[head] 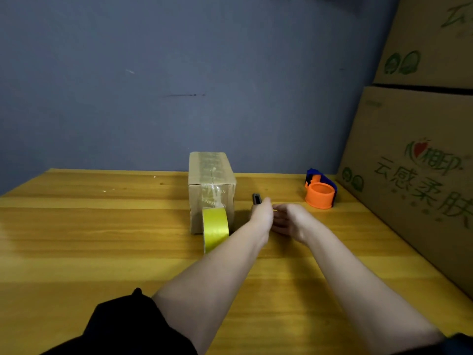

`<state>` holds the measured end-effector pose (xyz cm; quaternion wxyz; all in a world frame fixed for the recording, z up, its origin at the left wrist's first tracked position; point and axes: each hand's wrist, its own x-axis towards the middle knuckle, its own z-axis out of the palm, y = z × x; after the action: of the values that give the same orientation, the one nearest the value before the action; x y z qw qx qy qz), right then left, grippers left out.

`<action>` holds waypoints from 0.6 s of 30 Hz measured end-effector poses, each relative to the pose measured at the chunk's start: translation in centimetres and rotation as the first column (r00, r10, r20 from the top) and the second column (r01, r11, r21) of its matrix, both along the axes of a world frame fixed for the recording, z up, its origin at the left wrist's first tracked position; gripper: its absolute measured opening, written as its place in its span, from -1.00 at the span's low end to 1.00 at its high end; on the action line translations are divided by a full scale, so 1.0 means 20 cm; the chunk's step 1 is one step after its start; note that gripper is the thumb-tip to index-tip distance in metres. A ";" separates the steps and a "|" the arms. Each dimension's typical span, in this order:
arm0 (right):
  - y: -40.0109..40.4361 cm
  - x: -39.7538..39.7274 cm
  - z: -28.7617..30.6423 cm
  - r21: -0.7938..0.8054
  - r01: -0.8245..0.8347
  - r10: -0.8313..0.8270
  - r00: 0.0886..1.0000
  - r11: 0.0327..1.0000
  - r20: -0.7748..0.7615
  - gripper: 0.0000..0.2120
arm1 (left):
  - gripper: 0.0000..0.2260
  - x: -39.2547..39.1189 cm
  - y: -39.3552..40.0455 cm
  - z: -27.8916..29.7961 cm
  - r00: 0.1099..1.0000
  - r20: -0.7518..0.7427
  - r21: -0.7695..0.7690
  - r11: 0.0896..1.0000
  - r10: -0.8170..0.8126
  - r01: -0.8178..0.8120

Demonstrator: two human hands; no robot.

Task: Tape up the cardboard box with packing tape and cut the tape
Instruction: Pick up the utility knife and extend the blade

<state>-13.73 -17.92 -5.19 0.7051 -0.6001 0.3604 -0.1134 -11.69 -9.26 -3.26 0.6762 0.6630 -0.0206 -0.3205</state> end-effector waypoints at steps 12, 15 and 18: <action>0.03 -0.06 0.00 -0.404 -0.321 0.211 0.932 0.857 -0.293 -0.91 | -0.83 -0.02 0.07 -0.05 0.999 -0.040 -0.030 1.000 0.006 -0.008; 0.04 -0.11 -0.01 -0.238 -0.319 0.297 0.947 0.917 -0.123 -0.88 | -0.88 -0.04 0.10 -0.10 0.999 -0.017 -0.130 0.991 0.041 -0.043; 0.05 -0.18 -0.06 -0.139 -0.295 0.308 0.948 0.945 0.082 -0.86 | -0.82 -0.05 0.12 -0.15 0.997 0.053 -0.240 0.970 0.053 -0.039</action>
<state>-17.25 -16.82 -6.36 0.6926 -0.6846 0.2198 -0.0574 -12.62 -6.86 -6.27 0.7573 0.5864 -0.0635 -0.2802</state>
